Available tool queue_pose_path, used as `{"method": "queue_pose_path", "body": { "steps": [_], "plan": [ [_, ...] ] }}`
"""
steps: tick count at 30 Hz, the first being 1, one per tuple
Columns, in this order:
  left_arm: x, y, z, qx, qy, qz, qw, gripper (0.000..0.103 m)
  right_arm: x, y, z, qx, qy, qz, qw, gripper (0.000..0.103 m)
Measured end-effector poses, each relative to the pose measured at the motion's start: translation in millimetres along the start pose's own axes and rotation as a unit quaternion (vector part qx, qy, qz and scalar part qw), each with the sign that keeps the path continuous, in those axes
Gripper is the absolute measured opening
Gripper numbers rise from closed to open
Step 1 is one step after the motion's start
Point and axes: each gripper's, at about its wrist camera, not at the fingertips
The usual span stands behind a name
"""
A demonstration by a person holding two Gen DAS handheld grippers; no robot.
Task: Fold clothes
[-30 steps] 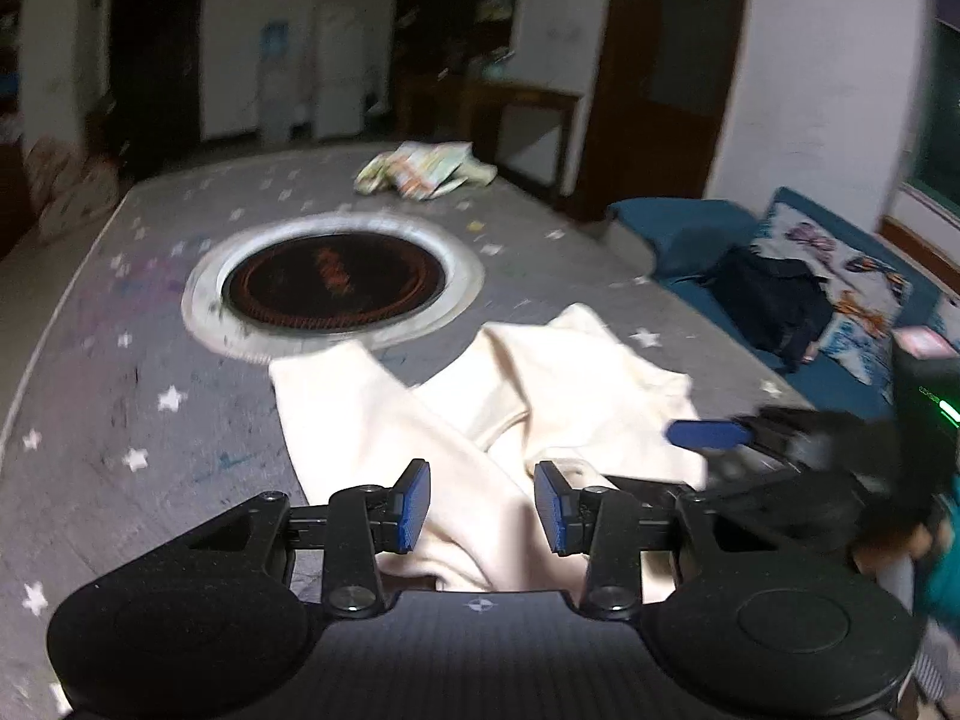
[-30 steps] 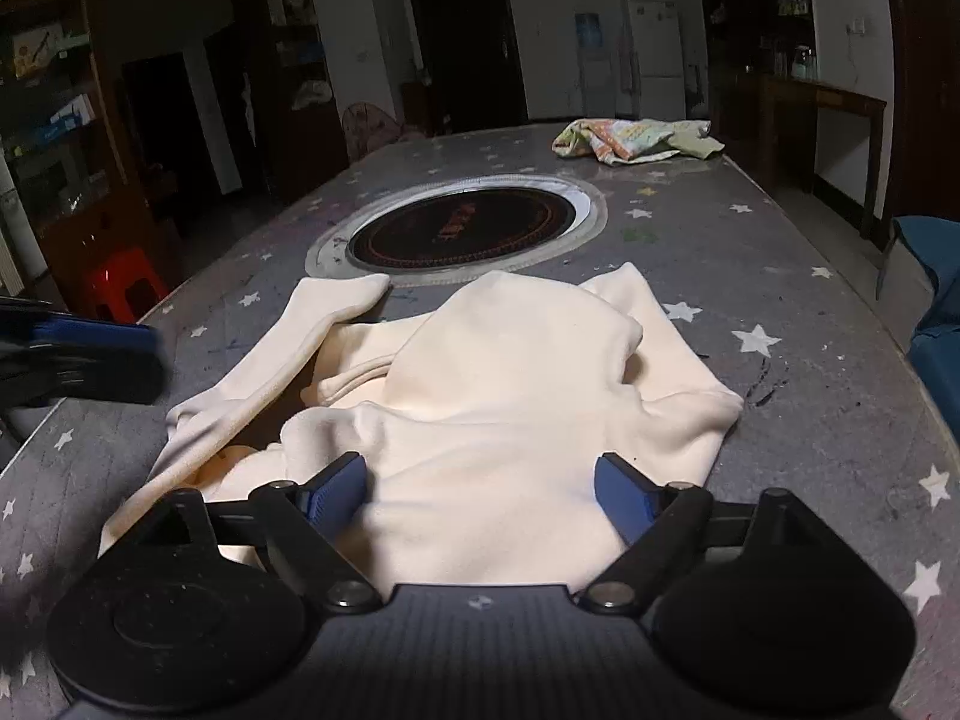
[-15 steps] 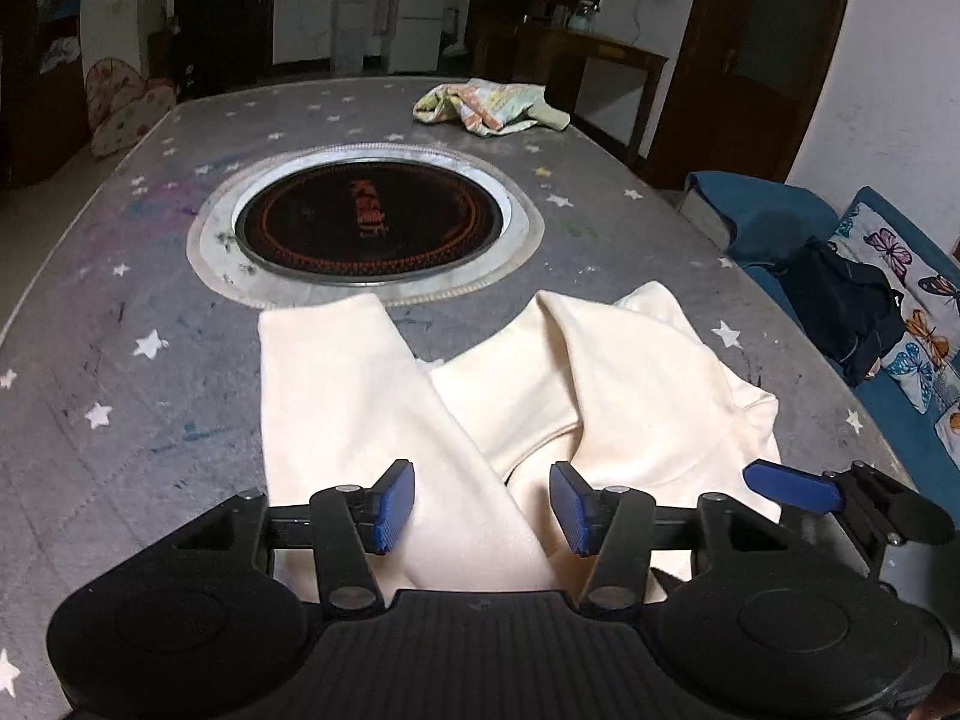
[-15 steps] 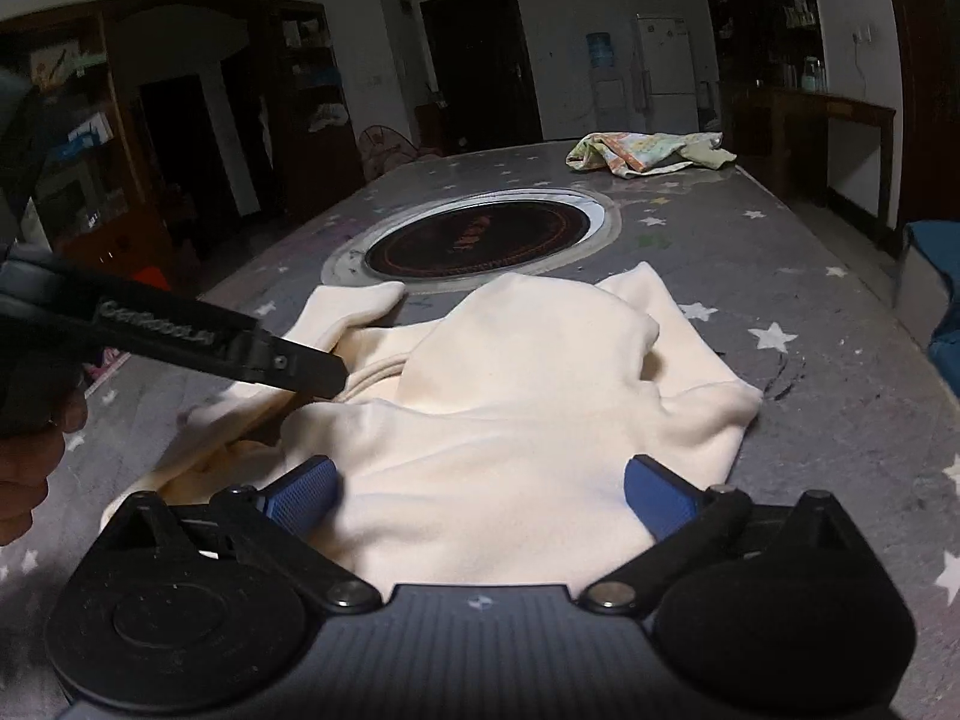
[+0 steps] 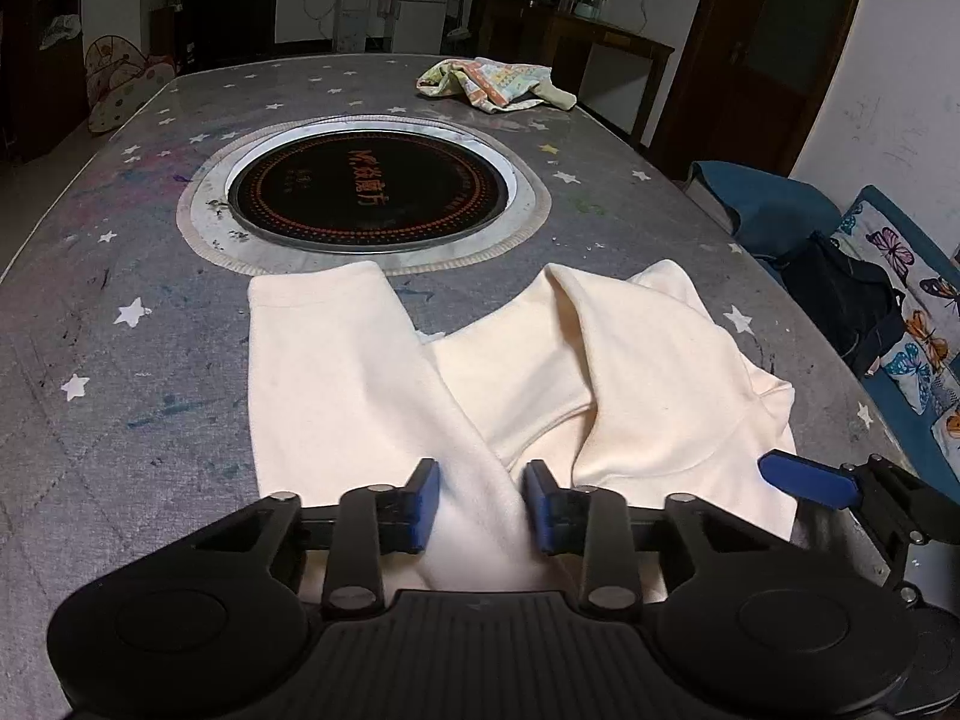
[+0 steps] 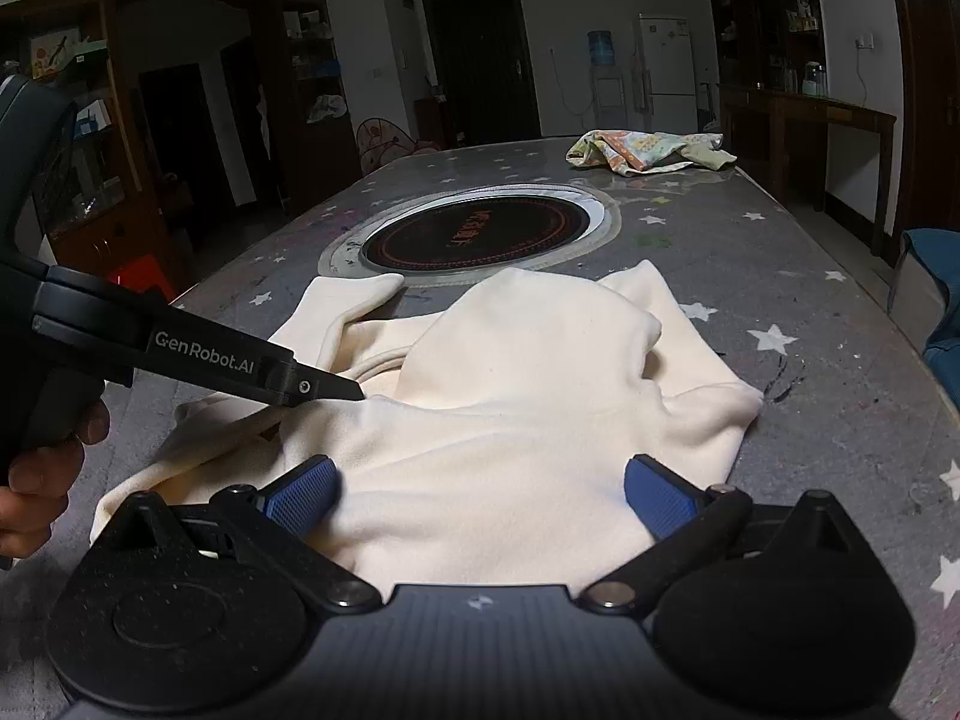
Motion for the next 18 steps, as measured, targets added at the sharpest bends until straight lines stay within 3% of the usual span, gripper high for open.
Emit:
{"method": "queue_pose_path", "body": {
  "steps": [7,11,15,18],
  "plan": [
    [-5,-1,5,0.004,-0.002,0.000,1.0000,0.018,-1,5,2,0.000,-0.002,0.006,1.000,0.098],
    [-7,0,10,0.006,-0.009,0.005,0.9999,0.018,0,17,4,-0.005,-0.001,0.011,1.000,0.089],
    [-4,2,17,0.014,-0.021,0.003,0.9997,0.021,2,36,5,-0.002,-0.004,0.017,1.000,0.087],
    [1,5,18,0.018,-0.023,-0.004,0.9995,0.029,2,52,4,0.010,-0.011,0.027,1.000,0.086]
  ]
}}
Point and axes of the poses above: each gripper's, at about its wrist camera, not at the fingertips, and z roughly against the way its jaws point, x to its right, y to its top, and after that the axes turned 13 degrees about -y, right-handed
